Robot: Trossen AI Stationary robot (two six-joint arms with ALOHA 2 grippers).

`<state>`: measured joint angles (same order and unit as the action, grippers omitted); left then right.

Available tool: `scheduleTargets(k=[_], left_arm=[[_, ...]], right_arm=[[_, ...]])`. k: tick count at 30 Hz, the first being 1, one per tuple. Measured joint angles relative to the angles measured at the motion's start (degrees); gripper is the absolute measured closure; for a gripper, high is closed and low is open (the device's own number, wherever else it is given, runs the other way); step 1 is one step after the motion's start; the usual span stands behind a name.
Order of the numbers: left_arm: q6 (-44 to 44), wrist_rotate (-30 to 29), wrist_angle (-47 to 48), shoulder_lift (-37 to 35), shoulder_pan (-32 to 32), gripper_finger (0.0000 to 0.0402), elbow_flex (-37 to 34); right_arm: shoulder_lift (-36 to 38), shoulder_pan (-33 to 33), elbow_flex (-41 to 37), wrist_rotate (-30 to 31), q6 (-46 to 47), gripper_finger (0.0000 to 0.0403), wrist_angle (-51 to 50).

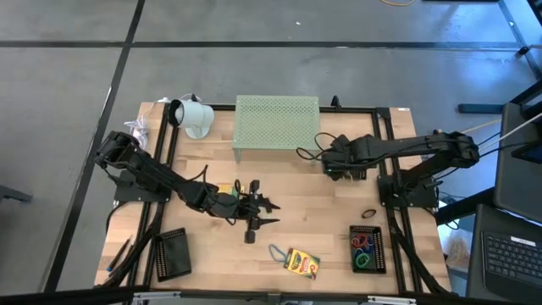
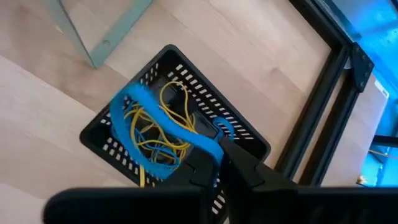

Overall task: Pick & Place Office Desk Supplies
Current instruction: Put the blue rubber band into the top right black bin

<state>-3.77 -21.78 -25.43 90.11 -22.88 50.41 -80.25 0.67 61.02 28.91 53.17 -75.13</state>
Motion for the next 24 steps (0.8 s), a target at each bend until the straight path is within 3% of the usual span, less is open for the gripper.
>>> scheduleTargets(k=[6,18,24], left_arm=[[0.02,0.00,0.00,0.00,-0.06,0.0244,0.00],[-0.15,0.01,3.83,0.00,-0.38,0.0246,0.00],[-2.77,0.74,8.00,0.00,-0.39,0.0247,0.00]], right_arm=[[-0.72,-0.28,-0.01,0.17,-3.15,0.0333,0.09],[-0.72,-0.20,-0.01,0.17,-5.81,0.0199,0.04],[-0.70,-0.20,-0.01,-1.68,-5.86,0.0162,0.23]])
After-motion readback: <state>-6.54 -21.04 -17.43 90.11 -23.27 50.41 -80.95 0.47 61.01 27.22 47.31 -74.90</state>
